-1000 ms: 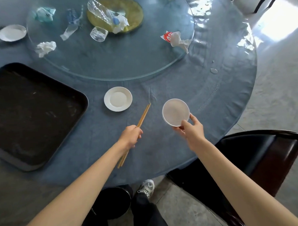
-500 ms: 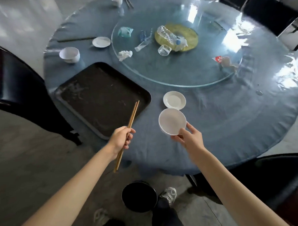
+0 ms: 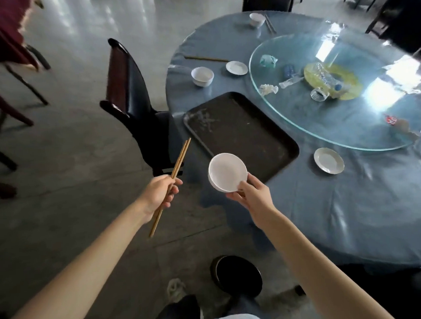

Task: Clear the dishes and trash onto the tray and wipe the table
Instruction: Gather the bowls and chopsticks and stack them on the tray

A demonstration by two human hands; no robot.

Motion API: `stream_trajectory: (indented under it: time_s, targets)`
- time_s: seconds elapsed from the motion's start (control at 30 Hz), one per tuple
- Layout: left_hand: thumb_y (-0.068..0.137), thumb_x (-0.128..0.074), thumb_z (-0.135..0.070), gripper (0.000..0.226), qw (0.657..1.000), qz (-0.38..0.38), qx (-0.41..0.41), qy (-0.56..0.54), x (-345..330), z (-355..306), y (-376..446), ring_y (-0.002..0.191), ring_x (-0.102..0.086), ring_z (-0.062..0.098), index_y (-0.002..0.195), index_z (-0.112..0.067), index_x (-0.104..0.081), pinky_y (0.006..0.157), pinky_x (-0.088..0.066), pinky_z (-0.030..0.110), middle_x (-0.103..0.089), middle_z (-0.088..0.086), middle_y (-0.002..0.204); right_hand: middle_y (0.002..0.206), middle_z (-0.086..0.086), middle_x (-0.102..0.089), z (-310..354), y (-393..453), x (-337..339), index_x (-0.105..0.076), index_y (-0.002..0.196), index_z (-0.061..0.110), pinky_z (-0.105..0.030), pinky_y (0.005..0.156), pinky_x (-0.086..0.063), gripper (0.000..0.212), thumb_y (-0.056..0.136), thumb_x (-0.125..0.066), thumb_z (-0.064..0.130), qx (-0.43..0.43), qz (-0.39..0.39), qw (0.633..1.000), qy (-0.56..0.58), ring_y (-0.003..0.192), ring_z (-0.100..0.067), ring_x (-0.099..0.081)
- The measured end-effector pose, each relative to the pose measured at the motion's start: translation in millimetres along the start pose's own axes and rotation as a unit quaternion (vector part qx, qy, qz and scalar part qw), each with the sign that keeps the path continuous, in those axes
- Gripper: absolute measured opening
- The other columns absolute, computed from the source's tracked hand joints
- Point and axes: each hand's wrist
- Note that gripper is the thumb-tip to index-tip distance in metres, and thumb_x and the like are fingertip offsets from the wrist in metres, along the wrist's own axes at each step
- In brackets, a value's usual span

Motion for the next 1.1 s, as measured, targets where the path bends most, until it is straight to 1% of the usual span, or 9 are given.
stream_trajectory:
  time_s: [0.1, 0.2, 0.27, 0.37, 0.5, 0.6, 0.73, 0.97, 1.1]
  targets:
    - [0.101, -0.042, -0.021, 0.029, 0.999, -0.025, -0.004, -0.024, 44, 0, -6, 0.051, -0.049, 0.007, 0.097, -0.01, -0.068, 0.045, -0.037, 0.023, -0.059, -0.002, 0.067, 0.113, 0.002, -0.074, 0, -3, -43, -0.066, 0.133, 0.025, -0.03, 0.068, -0.063, 0.04, 0.098, -0.063, 0.005, 0.008, 0.035, 0.999, -0.037, 0.086, -0.017, -0.079]
    - [0.101, -0.041, -0.019, 0.028, 0.998, -0.05, -0.006, -0.044, 74, 0, -7, 0.051, -0.048, 0.009, 0.096, -0.01, -0.067, 0.046, -0.037, 0.024, -0.059, -0.002, 0.066, 0.097, 0.007, -0.08, 1, 1, -79, -0.064, 0.138, 0.023, -0.029, 0.071, -0.064, 0.049, 0.095, -0.058, 0.0, 0.007, 0.078, 0.994, -0.074, 0.087, -0.026, -0.079]
    - [0.101, -0.041, -0.017, 0.027, 0.997, -0.058, -0.005, -0.053, 92, -3, -6, 0.052, -0.049, 0.01, 0.1, -0.007, -0.066, 0.047, -0.038, 0.025, -0.059, 0.0, 0.069, 0.102, 0.001, -0.079, 4, 6, -101, -0.062, 0.141, 0.021, -0.03, 0.074, -0.064, 0.053, 0.093, -0.054, -0.002, 0.008, 0.096, 0.991, -0.097, 0.088, -0.03, -0.079]
    - [0.102, -0.039, -0.016, 0.029, 0.996, -0.067, -0.004, -0.063, 121, -9, 4, 0.055, -0.049, 0.012, 0.105, -0.003, -0.065, 0.049, -0.04, 0.024, -0.058, 0.003, 0.073, 0.094, 0.002, -0.081, 9, 17, -138, -0.059, 0.145, 0.021, -0.03, 0.077, -0.064, 0.058, 0.092, -0.053, -0.002, 0.004, 0.112, 0.987, -0.117, 0.089, -0.032, -0.079]
    - [0.103, -0.039, -0.017, 0.029, 0.997, -0.061, -0.009, -0.048, 164, -28, 39, 0.056, -0.05, 0.011, 0.103, -0.004, -0.065, 0.049, -0.041, 0.023, -0.058, 0.003, 0.073, 0.104, -0.008, -0.078, 19, 45, -191, -0.056, 0.148, 0.021, -0.028, 0.073, -0.064, 0.058, 0.094, -0.054, -0.002, 0.002, 0.115, 0.987, -0.112, 0.089, -0.031, -0.079]
    - [0.103, -0.04, -0.019, 0.028, 0.998, -0.05, -0.018, -0.025, 198, -49, 84, 0.056, -0.051, 0.01, 0.099, -0.007, -0.066, 0.049, -0.043, 0.023, -0.059, 0.002, 0.071, 0.106, -0.009, -0.077, 31, 77, -231, -0.057, 0.147, 0.021, -0.028, 0.073, -0.064, 0.057, 0.095, -0.054, 0.0, 0.01, 0.109, 0.989, -0.104, 0.089, -0.031, -0.079]
    - [0.102, -0.041, -0.022, 0.029, 0.999, -0.037, -0.024, 0.001, 240, -91, 153, 0.055, -0.053, 0.009, 0.098, -0.008, -0.067, 0.05, -0.044, 0.024, -0.06, 0.0, 0.07, 0.12, -0.009, -0.072, 53, 127, -286, -0.061, 0.142, 0.022, -0.03, 0.073, -0.064, 0.053, 0.094, -0.056, 0.001, 0.027, 0.089, 0.992, -0.079, 0.089, -0.031, -0.079]
    - [0.101, -0.043, -0.022, 0.029, 1.0, -0.005, -0.019, 0.013, 307, -174, 243, 0.054, -0.051, 0.01, 0.097, -0.007, -0.067, 0.049, -0.041, 0.024, -0.059, 0.0, 0.068, 0.114, -0.005, -0.076, 103, 190, -376, -0.066, 0.135, 0.024, -0.036, 0.082, -0.065, 0.047, 0.095, -0.057, 0.002, 0.017, 0.07, 0.996, -0.061, 0.089, -0.03, -0.079]
    - [0.102, -0.042, -0.025, 0.031, 1.0, 0.007, -0.018, 0.012, 339, -214, 288, 0.055, -0.051, 0.01, 0.099, -0.006, -0.067, 0.05, -0.042, 0.025, -0.059, 0.001, 0.07, 0.124, -0.006, -0.071, 129, 222, -422, -0.066, 0.136, 0.022, -0.033, 0.079, -0.064, 0.046, 0.095, -0.058, 0.002, 0.021, 0.069, 0.996, -0.051, 0.094, -0.029, -0.078]
Point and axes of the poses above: each hand's wrist, its own y-axis towards the middle knuckle, its own x-axis out of the back of the hand, z = x × y
